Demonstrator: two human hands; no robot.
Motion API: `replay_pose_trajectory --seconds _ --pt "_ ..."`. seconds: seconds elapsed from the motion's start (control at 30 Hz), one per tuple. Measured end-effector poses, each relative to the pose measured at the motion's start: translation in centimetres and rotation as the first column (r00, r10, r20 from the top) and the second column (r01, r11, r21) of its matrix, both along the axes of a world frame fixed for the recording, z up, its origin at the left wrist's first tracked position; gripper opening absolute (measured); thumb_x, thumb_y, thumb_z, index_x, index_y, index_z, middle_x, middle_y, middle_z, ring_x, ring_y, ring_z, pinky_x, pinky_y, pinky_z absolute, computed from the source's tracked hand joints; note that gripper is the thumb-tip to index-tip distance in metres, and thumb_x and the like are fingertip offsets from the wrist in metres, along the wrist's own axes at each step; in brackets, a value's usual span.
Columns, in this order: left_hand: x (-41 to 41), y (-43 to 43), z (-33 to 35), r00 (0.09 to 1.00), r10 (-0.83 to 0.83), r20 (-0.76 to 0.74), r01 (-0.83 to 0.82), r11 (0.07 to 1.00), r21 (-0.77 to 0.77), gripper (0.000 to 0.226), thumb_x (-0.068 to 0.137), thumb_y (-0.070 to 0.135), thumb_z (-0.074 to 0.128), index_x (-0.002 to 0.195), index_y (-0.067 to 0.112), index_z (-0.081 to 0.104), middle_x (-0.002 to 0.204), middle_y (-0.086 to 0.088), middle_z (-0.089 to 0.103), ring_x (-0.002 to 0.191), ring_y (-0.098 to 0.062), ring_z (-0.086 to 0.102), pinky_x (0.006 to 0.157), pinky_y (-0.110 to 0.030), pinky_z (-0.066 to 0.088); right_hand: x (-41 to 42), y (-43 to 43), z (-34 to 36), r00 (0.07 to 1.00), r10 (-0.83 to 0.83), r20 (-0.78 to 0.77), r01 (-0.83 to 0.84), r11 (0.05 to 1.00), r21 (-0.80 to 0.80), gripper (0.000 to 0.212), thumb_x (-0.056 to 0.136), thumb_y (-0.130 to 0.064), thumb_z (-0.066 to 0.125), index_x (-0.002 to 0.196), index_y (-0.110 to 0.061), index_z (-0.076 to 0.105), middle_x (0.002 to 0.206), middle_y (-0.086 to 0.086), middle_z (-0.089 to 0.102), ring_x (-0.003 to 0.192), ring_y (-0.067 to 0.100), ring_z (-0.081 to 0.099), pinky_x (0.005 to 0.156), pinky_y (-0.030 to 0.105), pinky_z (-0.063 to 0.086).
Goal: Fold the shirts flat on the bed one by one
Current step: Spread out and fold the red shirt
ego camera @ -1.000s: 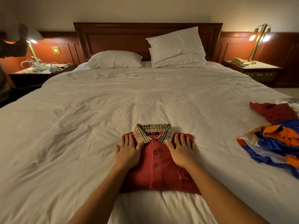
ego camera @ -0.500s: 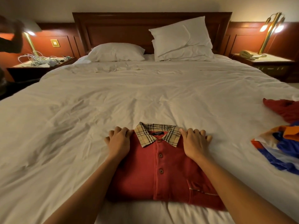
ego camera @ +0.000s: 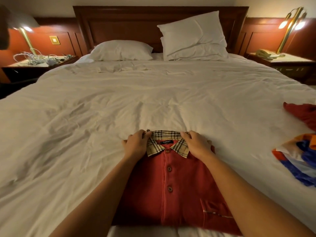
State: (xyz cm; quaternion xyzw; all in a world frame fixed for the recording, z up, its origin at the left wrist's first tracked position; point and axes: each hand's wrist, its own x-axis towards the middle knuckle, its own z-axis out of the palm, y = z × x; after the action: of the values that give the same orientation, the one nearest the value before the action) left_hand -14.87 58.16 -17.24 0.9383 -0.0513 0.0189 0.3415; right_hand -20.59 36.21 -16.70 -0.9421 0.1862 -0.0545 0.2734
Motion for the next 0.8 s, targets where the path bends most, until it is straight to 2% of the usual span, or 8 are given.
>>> replay_pose_trajectory --seconds 0.07,0.17,0.3,0.37,0.53,0.67,0.73,0.8 --pt "-0.1 -0.1 -0.5 1.0 0.008 0.027 -0.009 1.0 0.018 0.041 0.104 0.053 0.031 0.081 0.027 0.053 0.089 0.002 0.061 0.107 -0.026 0.053 0.085 -0.039 0.022 -0.3 0.1 -0.6 0.995 -0.052 0.089 0.05 0.999 0.019 0.045 0.103 -0.055 0.032 0.095 -0.017 0.055 0.107 0.009 0.067 0.104 0.034 0.06 0.097 0.047 0.04" --pt "-0.1 -0.4 -0.6 0.999 0.001 0.044 -0.003 0.999 0.053 0.046 0.105 0.051 0.027 0.075 0.026 0.051 0.085 0.002 0.058 0.105 -0.026 0.05 0.086 -0.039 0.021 -0.6 0.1 -1.1 0.971 -0.125 0.204 0.128 0.992 -0.003 0.052 0.106 -0.045 0.03 0.103 -0.007 0.065 0.106 0.012 0.062 0.1 0.034 0.06 0.092 0.044 0.043" --pt "0.0 -0.4 -0.9 0.996 -0.03 0.086 0.013 0.982 0.187 0.044 0.106 0.045 0.03 0.096 0.022 0.066 0.102 -0.002 0.065 0.111 -0.028 0.051 0.09 -0.043 0.026 -0.2 0.2 -1.2 0.98 -0.126 0.154 0.149 0.977 -0.152 0.057 0.108 -0.039 0.026 0.108 -0.001 0.069 0.109 0.017 0.059 0.1 0.035 0.058 0.089 0.043 0.046" --pt "0.2 -0.3 -1.0 0.996 -0.023 0.085 0.002 0.972 0.235 0.043 0.105 0.046 0.033 0.097 0.022 0.068 0.107 -0.003 0.065 0.114 -0.03 0.051 0.093 -0.044 0.028 0.1 0.2 -1.1 0.988 -0.103 0.115 0.126 0.969 -0.212 0.058 0.108 -0.039 0.025 0.108 -0.001 0.069 0.111 0.017 0.059 0.101 0.035 0.058 0.089 0.043 0.047" --pt "0.0 0.1 -0.8 0.997 0.06 0.051 -0.066 0.99 0.121 0.047 0.098 0.059 0.044 0.07 0.024 0.057 0.093 0.0 0.064 0.111 -0.03 0.051 0.095 -0.045 0.034 0.3 -0.2 -1.0 0.991 -0.085 0.101 0.104 0.975 -0.197 0.053 0.107 -0.041 0.029 0.105 -0.004 0.067 0.107 0.015 0.06 0.1 0.035 0.058 0.084 0.041 0.046" --pt "-0.8 1.0 0.1 0.999 0.02 0.029 -0.021 1.0 0.011 0.038 0.1 0.052 0.047 0.096 0.019 0.064 0.104 -0.002 0.061 0.111 -0.028 0.052 0.098 -0.045 0.036 -1.2 -0.9 -0.2 0.985 -0.02 0.17 0.022 1.0 -0.01 0.033 0.105 -0.038 0.041 0.108 -0.012 0.06 0.108 0.01 0.057 0.099 0.031 0.058 0.087 0.045 0.048" --pt "-1.3 2.7 0.1 0.999 -0.021 0.049 0.023 0.999 -0.046 0.031 0.1 0.043 0.052 0.11 0.016 0.064 0.112 -0.006 0.06 0.109 -0.027 0.054 0.099 -0.044 0.04 -2.7 -1.7 0.0 0.98 0.013 0.198 -0.008 1.0 -0.024 0.025 0.102 -0.036 0.048 0.113 -0.018 0.061 0.113 0.006 0.059 0.104 0.029 0.058 0.092 0.047 0.047" --pt "-1.8 4.7 0.3 0.997 -0.04 0.065 0.046 0.995 -0.087 0.027 0.098 0.037 0.058 0.113 0.016 0.067 0.109 -0.006 0.06 0.1 -0.022 0.057 0.088 -0.035 0.044 -4.3 -2.9 0.0 0.98 0.02 0.198 -0.008 0.998 -0.062 0.025 0.1 -0.038 0.054 0.115 -0.021 0.064 0.116 0.004 0.063 0.109 0.028 0.057 0.097 0.047 0.045"
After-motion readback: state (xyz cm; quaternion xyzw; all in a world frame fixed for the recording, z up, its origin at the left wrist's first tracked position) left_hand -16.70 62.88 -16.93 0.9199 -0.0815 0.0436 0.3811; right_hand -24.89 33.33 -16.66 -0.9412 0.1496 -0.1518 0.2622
